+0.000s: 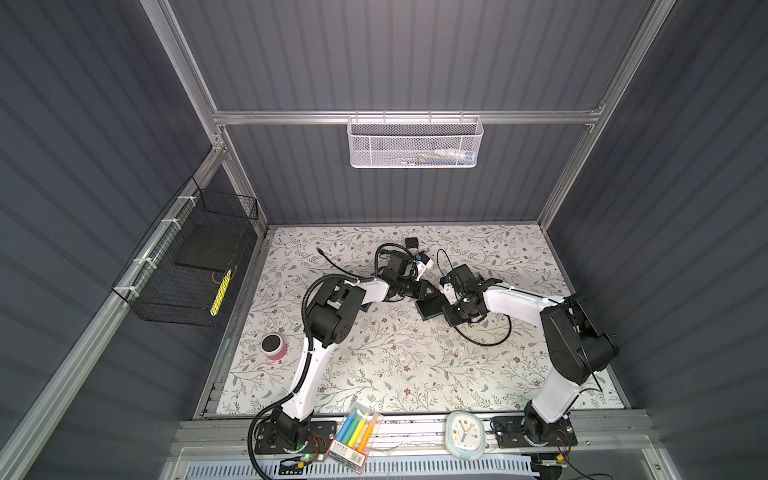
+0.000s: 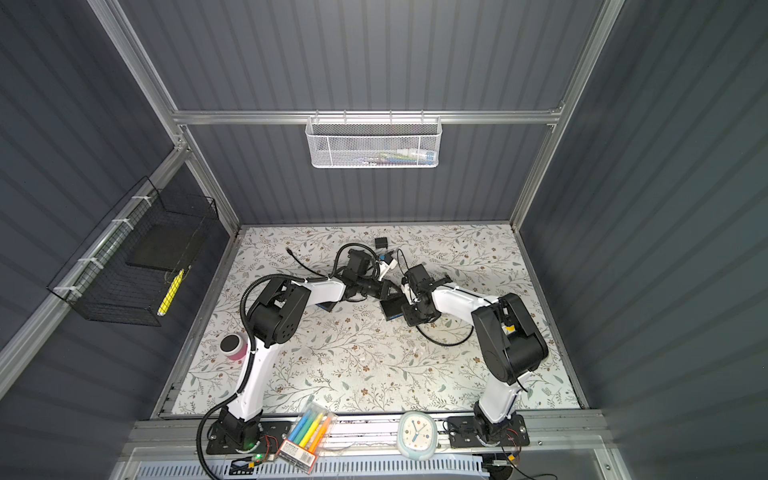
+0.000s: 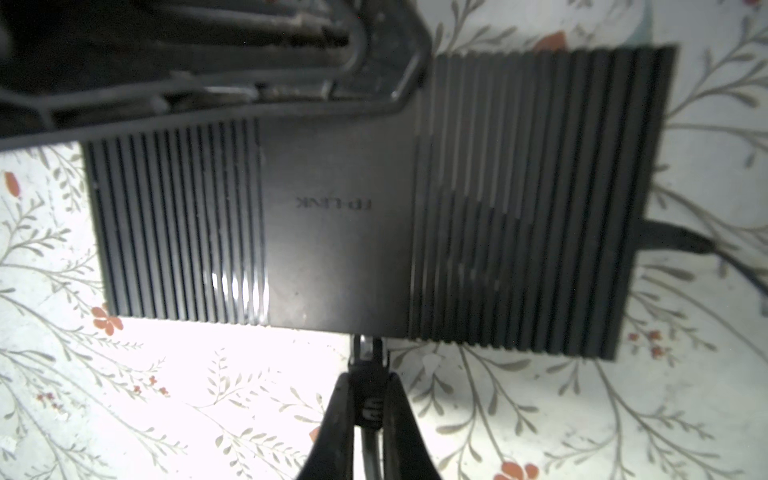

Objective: Insert the plug into the switch port

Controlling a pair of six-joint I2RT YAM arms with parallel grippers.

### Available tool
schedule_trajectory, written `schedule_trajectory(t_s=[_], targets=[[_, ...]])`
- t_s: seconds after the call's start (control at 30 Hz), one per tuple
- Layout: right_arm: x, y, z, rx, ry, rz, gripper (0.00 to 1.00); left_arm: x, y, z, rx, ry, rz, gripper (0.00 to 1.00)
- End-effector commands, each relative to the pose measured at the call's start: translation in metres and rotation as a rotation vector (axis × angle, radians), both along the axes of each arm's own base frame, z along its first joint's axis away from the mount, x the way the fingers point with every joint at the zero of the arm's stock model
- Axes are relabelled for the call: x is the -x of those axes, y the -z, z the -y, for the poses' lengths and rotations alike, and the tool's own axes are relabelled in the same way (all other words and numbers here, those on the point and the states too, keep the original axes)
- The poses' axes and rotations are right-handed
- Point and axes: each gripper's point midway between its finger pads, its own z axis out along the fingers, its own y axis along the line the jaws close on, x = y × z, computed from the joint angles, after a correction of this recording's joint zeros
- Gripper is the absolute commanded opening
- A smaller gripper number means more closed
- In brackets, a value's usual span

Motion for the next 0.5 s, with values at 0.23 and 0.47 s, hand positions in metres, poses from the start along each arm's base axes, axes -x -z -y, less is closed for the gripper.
schedule_trajectory(t_s=[0.23, 0.47], targets=[[-0.084, -0.032, -0.018, -0.121, 0.032, 0.273, 0.0, 0.091, 0.061, 0.007, -0.099, 0.164, -0.295, 0.16], [-0.09, -0.036, -0.017, -0.109, 0.036, 0.289, 0.0, 0.092, 0.061, 0.007, -0.099, 0.168, -0.297, 0.16]])
